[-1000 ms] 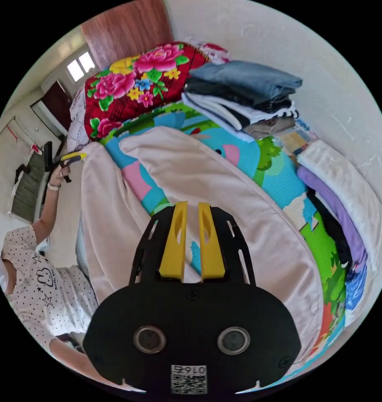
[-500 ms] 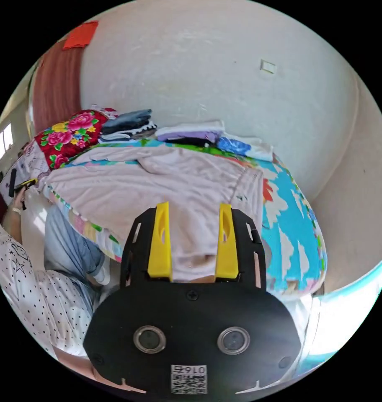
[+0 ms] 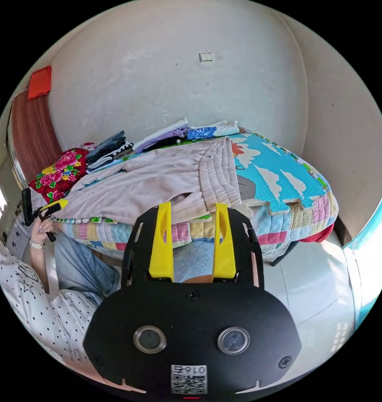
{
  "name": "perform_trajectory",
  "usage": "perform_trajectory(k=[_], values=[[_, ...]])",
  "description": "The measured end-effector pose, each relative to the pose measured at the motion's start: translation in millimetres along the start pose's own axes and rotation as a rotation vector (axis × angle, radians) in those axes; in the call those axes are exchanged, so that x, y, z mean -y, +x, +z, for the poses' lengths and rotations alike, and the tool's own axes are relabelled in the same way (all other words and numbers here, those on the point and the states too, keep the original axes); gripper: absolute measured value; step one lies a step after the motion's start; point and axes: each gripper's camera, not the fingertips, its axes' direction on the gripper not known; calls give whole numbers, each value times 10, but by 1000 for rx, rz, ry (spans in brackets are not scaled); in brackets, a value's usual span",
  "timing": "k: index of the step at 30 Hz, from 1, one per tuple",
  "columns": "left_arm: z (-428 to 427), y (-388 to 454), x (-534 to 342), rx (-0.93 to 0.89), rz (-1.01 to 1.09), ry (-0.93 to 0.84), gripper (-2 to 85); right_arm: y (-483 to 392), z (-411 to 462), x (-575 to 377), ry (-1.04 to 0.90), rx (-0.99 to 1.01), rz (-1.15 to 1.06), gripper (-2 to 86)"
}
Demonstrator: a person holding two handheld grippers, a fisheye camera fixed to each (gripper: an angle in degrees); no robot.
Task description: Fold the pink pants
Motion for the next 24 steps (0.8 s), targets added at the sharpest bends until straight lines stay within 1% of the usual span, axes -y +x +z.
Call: perform_trajectory(k=[1,3,7,10,15,17,19,24], values=[[22,43,44,13,-1,-4,-10,107,59,-135,-6,34,54,140],[34,68,94,16,-14,-10,-10,250,168,-333,-3,27,131,138],[-28,58,177,23,-62,-12,-10,417,369,-712,119,98,218,122],[-110,53,212,47,-84,0,-10,370,519,-890,186,93,224,111],[-171,-1,248,83,-138,-5,-10,170,848,-1044,107,-64,162,99],[-206,-24,251,94,-155,0,-10,116,937,-1113,83,-96,139,105],[-232,-43,252,102,-167,7,-10,101,1051,-1196,53,-167,157,131],[-253,-98,283,86,-191,29,-10,47,1284,-1298,59,-158,145,144]])
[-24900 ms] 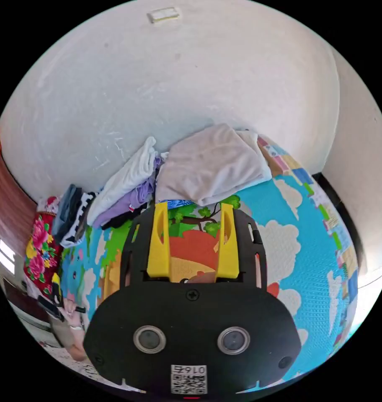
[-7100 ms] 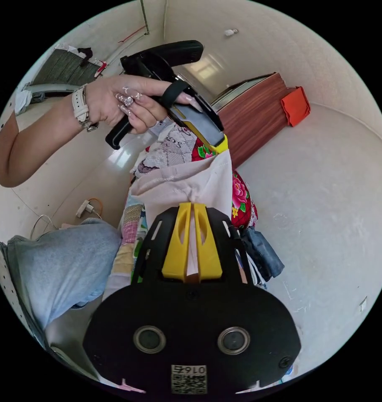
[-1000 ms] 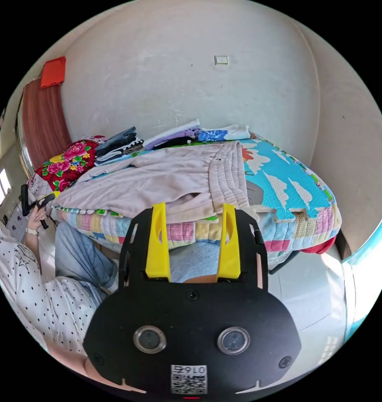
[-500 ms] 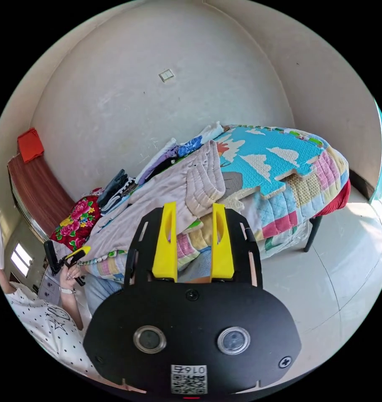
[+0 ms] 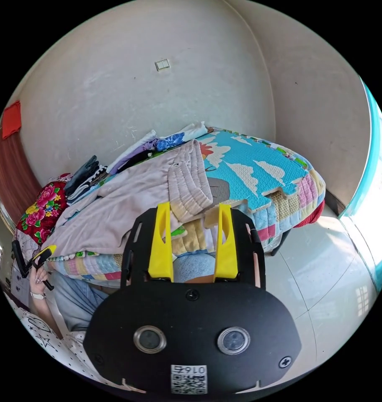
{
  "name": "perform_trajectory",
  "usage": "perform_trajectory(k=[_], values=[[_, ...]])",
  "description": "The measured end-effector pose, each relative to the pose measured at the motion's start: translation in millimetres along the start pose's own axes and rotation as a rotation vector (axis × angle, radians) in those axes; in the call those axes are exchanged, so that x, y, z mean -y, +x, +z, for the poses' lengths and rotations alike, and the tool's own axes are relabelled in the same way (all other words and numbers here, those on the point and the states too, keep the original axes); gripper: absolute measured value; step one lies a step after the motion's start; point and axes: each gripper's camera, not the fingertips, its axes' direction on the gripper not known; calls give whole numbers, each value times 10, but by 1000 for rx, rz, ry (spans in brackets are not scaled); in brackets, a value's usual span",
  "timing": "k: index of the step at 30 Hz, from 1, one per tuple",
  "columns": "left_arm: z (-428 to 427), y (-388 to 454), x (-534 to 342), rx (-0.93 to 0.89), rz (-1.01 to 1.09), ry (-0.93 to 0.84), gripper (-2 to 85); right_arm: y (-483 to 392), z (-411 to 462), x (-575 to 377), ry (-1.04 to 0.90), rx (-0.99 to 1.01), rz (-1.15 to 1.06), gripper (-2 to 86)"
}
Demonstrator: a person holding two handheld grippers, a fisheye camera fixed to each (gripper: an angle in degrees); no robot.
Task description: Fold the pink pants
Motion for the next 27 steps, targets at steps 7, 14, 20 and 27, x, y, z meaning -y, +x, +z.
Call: perform_trajectory(k=[7,14,20,27], values=[[-21,11,73,1,8,5,-10,-365,258,8,59,-186,-74,68],[-106,-90,23,15,-31,29,-10,-427,241,504,127,-263,-124,14],[-167,-291,-59,138,-104,19,-10,-310,513,655,-49,-330,-97,23],[-684,-884,-326,702,-305,-10,-7,-498,595,420,-31,-504,-113,85]])
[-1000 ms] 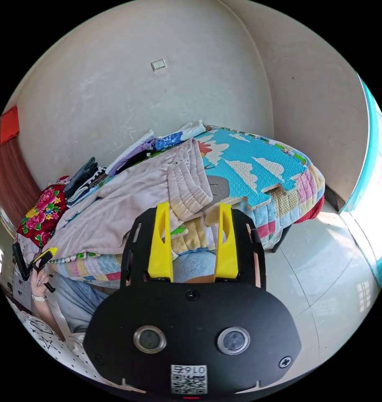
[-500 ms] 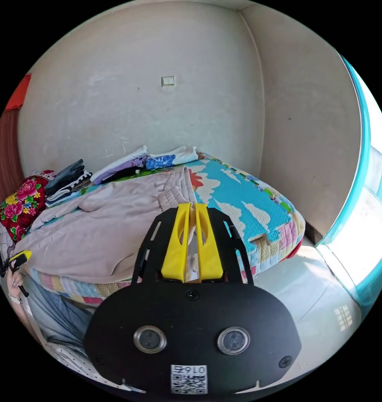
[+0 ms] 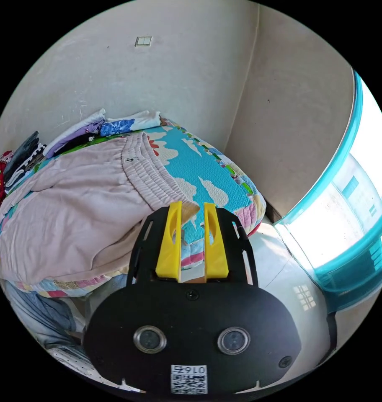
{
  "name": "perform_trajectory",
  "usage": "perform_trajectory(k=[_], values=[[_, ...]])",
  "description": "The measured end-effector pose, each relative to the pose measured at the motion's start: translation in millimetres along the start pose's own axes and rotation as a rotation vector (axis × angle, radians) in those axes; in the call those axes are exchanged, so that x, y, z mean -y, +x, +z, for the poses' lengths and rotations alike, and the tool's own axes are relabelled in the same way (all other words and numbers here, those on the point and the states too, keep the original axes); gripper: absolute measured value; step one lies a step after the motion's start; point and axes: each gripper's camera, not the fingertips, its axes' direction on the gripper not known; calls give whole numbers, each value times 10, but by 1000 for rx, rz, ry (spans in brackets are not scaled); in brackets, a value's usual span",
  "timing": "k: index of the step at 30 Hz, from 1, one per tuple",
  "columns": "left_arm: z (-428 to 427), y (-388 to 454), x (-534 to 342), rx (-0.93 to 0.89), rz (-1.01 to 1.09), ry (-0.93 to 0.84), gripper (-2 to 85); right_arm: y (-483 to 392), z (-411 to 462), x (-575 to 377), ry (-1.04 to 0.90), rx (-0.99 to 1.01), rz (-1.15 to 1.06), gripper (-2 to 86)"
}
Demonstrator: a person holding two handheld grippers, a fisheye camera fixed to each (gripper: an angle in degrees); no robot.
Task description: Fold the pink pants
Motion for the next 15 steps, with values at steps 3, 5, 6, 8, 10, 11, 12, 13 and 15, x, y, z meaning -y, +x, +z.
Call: perform_trajectory(k=[3,5,6,8,10,11,12,13,15], values=[[89,-491,68,-46,-22,5,1,13,-117,41,32,18,-14,101],[286,-687,203,-135,22,-51,24,4,-171,105,39,54,-35,106],[340,-710,237,-136,32,-64,27,-11,-208,148,48,87,-43,107],[569,-714,380,-114,82,-118,39,-44,-257,197,67,143,-46,109],[721,-650,477,-89,114,-145,43,-104,-301,250,80,189,-45,109],[821,-595,516,-69,138,-146,45,-123,-308,262,81,193,-48,109],[883,-571,530,-53,148,-153,46,-158,-318,289,81,189,-50,108],[1041,-529,556,-16,165,-190,43,-192,-320,318,78,179,-60,108],[1163,-509,589,-10,168,-161,37,-236,-306,374,53,161,-85,106]])
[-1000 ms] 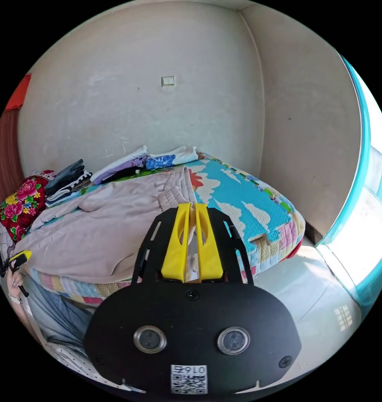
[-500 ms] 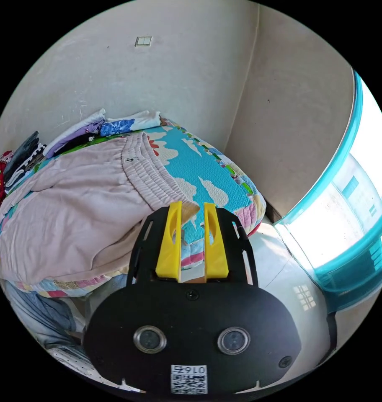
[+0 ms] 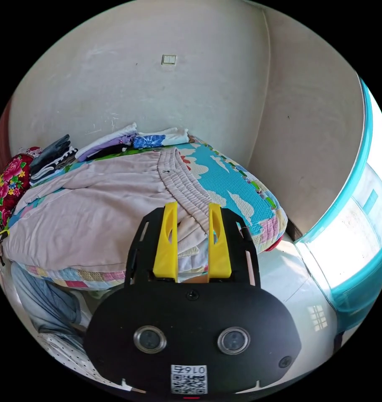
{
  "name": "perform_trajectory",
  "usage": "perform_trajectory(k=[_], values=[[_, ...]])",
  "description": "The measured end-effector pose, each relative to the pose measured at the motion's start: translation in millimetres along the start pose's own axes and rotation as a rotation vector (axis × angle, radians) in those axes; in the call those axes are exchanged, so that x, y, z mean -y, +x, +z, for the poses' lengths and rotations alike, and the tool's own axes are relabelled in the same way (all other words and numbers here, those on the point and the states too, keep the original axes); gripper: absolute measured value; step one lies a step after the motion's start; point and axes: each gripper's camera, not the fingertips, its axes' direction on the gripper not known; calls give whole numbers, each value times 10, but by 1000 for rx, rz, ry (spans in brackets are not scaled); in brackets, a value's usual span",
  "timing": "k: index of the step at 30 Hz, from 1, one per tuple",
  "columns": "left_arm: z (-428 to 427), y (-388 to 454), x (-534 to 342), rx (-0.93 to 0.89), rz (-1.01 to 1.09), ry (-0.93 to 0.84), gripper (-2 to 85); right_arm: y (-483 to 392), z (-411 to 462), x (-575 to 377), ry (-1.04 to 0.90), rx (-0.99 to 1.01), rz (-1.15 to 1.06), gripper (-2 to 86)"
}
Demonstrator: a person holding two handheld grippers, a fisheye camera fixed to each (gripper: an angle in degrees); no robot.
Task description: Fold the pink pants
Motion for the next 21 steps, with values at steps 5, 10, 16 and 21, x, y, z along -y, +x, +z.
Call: perform_trajectory(k=[5,10,16,21], values=[[386,-63,309,3,28,-32,21,-93,34,152,-50,-10,-109,82],[809,-93,708,35,87,-84,10,-74,94,427,-105,-15,-123,67],[1344,-30,1107,61,110,-100,-4,72,115,841,-134,-29,-136,48],[1568,-40,1087,-29,111,-79,-3,477,68,1091,-150,-7,-61,31]])
